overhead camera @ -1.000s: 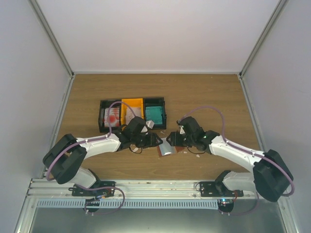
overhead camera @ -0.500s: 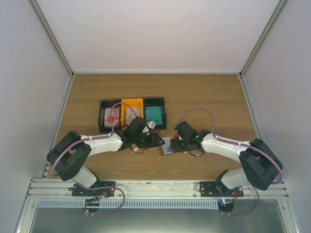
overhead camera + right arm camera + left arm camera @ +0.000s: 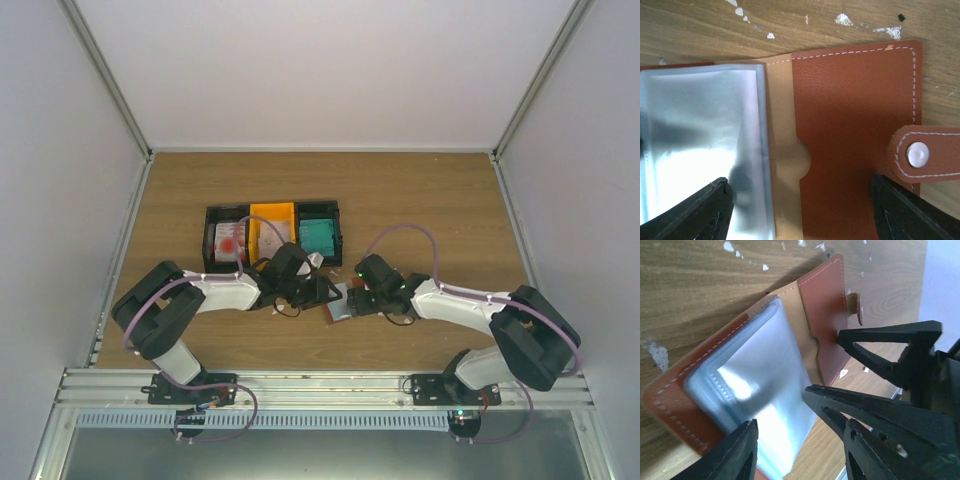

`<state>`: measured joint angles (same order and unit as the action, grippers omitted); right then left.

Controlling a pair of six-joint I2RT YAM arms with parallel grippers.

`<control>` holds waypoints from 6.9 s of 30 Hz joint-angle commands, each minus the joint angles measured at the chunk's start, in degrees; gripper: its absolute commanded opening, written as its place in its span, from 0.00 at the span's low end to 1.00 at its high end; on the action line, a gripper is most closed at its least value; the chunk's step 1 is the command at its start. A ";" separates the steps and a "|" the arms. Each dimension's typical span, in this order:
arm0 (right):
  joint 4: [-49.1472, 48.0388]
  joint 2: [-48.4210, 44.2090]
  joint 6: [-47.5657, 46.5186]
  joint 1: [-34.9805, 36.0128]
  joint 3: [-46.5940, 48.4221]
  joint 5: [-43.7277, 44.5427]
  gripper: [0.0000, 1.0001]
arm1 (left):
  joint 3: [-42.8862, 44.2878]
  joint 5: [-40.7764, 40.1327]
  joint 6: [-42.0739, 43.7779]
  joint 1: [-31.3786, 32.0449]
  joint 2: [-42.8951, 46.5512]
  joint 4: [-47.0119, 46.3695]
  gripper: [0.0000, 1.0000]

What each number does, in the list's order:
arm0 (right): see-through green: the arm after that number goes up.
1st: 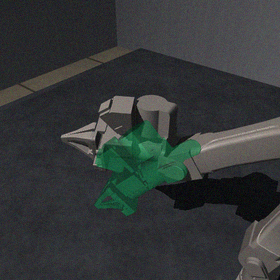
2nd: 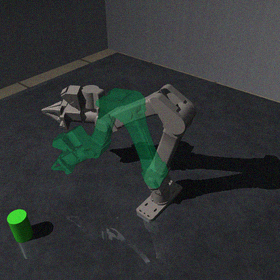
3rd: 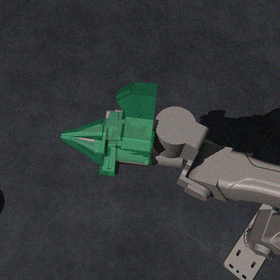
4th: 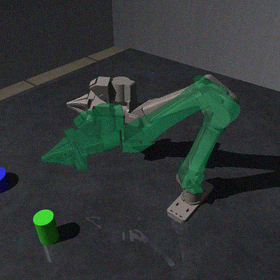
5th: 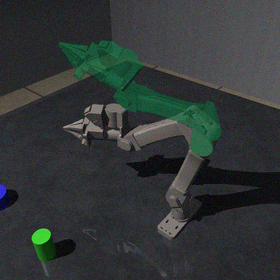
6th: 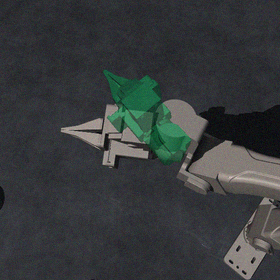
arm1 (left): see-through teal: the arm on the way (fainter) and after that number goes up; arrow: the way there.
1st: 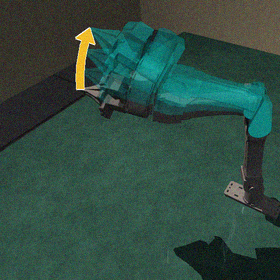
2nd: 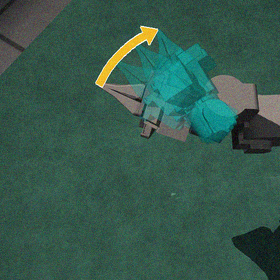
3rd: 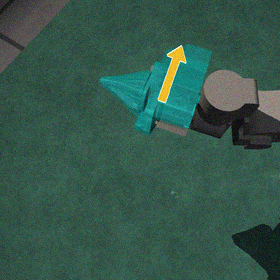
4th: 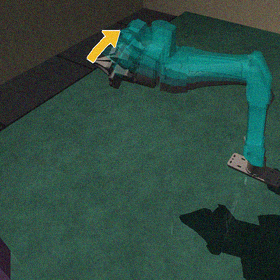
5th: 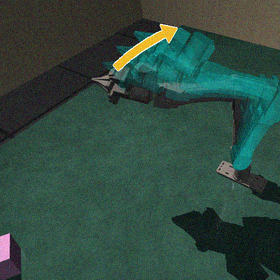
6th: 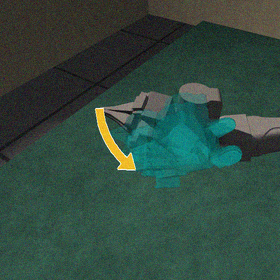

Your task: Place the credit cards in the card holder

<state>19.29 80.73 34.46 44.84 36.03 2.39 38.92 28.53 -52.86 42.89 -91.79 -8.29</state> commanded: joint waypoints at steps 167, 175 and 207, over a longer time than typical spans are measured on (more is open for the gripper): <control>-3.29 -16.36 4.84 -3.70 -7.46 -11.03 0.00 | 18.13 -5.53 2.89 5.97 -19.63 5.45 0.18; 2.02 -8.13 7.66 -3.71 -6.62 -3.12 0.02 | 18.88 -5.42 5.28 5.97 -17.68 7.78 0.17; -3.36 -3.43 2.44 -3.72 7.08 -12.32 0.21 | 19.98 -23.84 23.89 -3.46 6.54 29.02 0.43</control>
<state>19.07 76.47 38.15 41.45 41.43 -7.11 56.05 8.47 -35.97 41.39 -87.46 17.65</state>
